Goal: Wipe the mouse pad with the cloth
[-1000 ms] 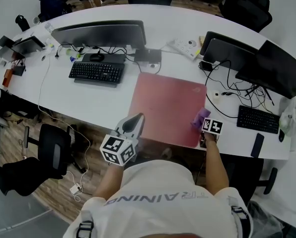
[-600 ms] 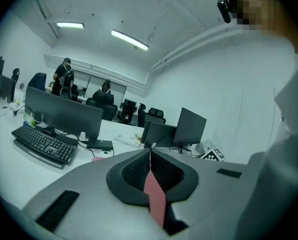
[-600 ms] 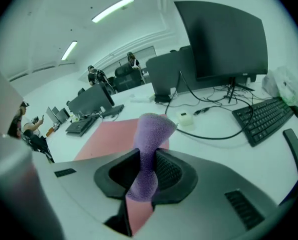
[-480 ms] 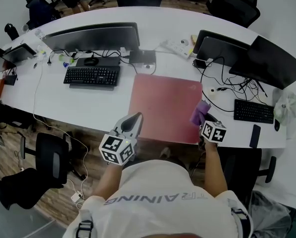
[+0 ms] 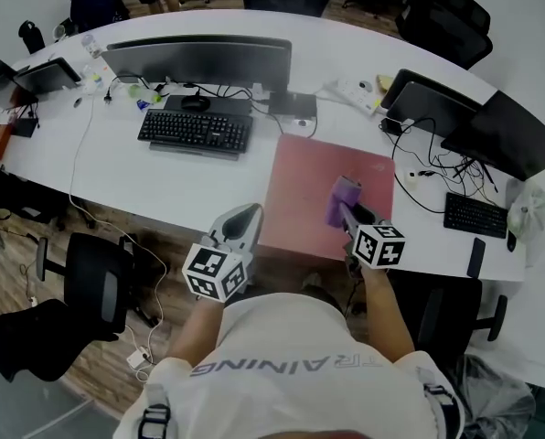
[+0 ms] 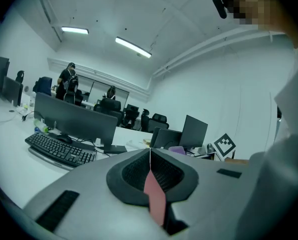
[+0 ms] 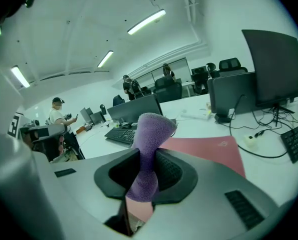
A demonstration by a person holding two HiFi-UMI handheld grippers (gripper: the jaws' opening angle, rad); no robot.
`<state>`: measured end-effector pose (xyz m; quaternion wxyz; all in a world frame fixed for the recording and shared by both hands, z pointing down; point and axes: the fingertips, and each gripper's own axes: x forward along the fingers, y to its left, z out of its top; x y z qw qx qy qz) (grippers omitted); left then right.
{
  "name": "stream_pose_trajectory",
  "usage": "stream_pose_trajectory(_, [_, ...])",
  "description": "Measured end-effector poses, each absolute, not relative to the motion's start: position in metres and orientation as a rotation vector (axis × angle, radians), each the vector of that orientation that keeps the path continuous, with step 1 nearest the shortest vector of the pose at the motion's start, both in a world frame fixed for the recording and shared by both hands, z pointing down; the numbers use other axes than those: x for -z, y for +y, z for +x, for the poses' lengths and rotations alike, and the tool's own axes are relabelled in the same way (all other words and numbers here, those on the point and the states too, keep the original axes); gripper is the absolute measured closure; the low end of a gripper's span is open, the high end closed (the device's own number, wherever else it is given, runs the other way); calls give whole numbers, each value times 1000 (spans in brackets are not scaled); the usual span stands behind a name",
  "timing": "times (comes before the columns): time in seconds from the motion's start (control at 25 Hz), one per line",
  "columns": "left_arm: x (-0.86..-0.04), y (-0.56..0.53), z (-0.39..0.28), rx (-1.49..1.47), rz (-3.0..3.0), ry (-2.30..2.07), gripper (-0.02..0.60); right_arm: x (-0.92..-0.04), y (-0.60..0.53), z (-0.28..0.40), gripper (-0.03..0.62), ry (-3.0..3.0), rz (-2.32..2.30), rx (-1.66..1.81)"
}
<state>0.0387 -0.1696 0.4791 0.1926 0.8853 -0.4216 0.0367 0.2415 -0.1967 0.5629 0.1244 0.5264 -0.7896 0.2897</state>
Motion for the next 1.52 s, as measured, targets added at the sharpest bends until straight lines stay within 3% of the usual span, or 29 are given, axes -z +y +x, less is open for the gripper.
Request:
stream_pose_trajectory(0.32, [-493,-158,-29,-132,2454,-1199,549,-600,-193,115,496,-2335,1306,-895])
stream_pose_trajectory(0.68, [-501,-157,-74,-172,2433,-1208,549,-710,-187,47,496,-2172,1166,-972])
stream_pose_trajectory(1.04, [-491,-162,-44,-177,2480,-1136,549,-759,-173,68,496,-2054,1132,-947])
stream_pose_trajectory(1.52, [-488,-178,51,-198,2523,-1042,549,-766,-159,169,496,-1988,1224,-1062])
